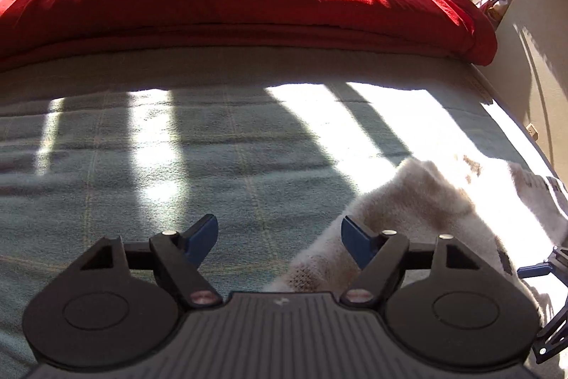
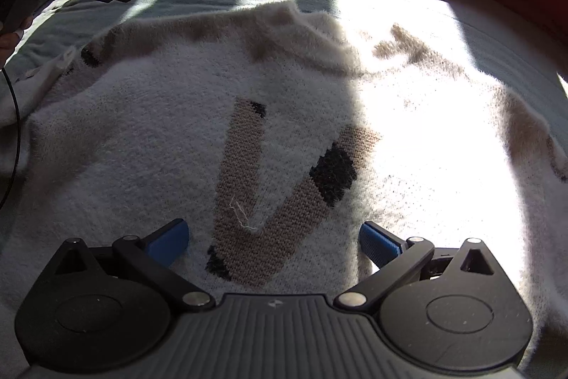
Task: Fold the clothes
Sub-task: 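Move the left tool to the lettered sleeve cuff at the sweater edge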
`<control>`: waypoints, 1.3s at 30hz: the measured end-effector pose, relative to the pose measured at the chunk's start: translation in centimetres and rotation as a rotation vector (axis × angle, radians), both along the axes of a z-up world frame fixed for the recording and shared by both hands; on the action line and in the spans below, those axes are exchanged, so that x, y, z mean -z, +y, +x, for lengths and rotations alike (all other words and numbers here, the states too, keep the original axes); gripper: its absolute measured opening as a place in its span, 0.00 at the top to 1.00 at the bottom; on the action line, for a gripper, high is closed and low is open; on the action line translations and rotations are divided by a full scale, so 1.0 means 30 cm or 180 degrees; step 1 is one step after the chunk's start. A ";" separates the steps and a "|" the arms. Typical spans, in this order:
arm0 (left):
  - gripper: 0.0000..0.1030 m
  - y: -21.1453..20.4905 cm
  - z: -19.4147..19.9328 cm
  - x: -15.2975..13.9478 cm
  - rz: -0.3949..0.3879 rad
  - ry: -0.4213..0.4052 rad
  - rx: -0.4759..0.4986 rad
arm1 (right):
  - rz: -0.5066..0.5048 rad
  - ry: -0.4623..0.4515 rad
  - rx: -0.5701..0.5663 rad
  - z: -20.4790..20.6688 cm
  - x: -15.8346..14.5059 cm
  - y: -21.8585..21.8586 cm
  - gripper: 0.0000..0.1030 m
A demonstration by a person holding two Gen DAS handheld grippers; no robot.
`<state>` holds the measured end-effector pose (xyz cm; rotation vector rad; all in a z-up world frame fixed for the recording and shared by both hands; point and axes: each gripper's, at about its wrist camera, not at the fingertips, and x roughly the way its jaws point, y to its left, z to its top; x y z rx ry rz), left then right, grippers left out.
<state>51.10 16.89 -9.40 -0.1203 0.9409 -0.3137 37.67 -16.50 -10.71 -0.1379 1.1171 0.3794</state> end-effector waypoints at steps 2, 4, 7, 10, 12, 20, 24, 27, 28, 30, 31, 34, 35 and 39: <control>0.29 0.038 0.013 0.038 -0.0030 0.0113 -0.0101 | -0.0013 -0.0005 0.0069 0.003 0.004 0.005 0.00; 0.36 0.041 0.020 0.075 0.0111 0.0203 -0.0059 | -0.0034 -0.0011 0.0099 0.005 0.008 0.010 0.00; 0.38 0.019 0.007 0.119 0.0177 0.0305 0.0076 | -0.0032 -0.0012 0.0106 0.005 0.010 0.010 0.00; 0.39 -0.001 -0.015 0.117 0.0171 0.0274 0.0212 | -0.0021 -0.0004 0.0079 0.005 0.009 0.007 0.00; 0.39 -0.010 -0.026 0.111 0.0146 0.0276 0.0310 | -0.0026 0.0007 0.0055 0.006 0.009 0.009 0.00; 0.39 -0.032 -0.058 0.069 -0.0151 0.0512 0.1022 | -0.0035 0.0018 -0.0003 0.009 0.020 0.013 0.00; 0.36 -0.058 -0.068 0.085 -0.0145 0.0660 0.1360 | -0.0049 0.0018 -0.0030 0.011 0.025 0.017 0.00; 0.37 -0.052 -0.040 0.102 -0.0291 0.0796 0.1364 | -0.0059 0.0018 -0.0050 0.012 0.029 0.019 0.00; 0.37 -0.042 -0.026 0.107 -0.0397 0.0839 0.1324 | -0.0061 0.0020 -0.0054 0.012 0.030 0.020 0.00; 0.37 -0.007 0.014 0.127 -0.0720 0.0970 0.1186 | -0.0066 0.0026 -0.0050 0.013 0.030 0.022 0.00; 0.37 0.012 0.034 0.142 -0.0890 0.1059 0.1123 | -0.0069 0.0028 -0.0047 0.013 0.030 0.023 0.00; 0.37 0.061 0.087 0.199 -0.1318 0.1345 0.0956 | -0.0074 0.0028 -0.0040 0.012 0.032 0.024 0.00; 0.37 0.081 0.104 0.225 -0.1456 0.1447 0.0833 | -0.0076 0.0028 -0.0038 0.013 0.032 0.025 0.00; 0.55 0.136 0.122 0.286 -0.1689 0.1645 0.0394 | -0.0081 0.0036 -0.0041 0.016 0.033 0.026 0.00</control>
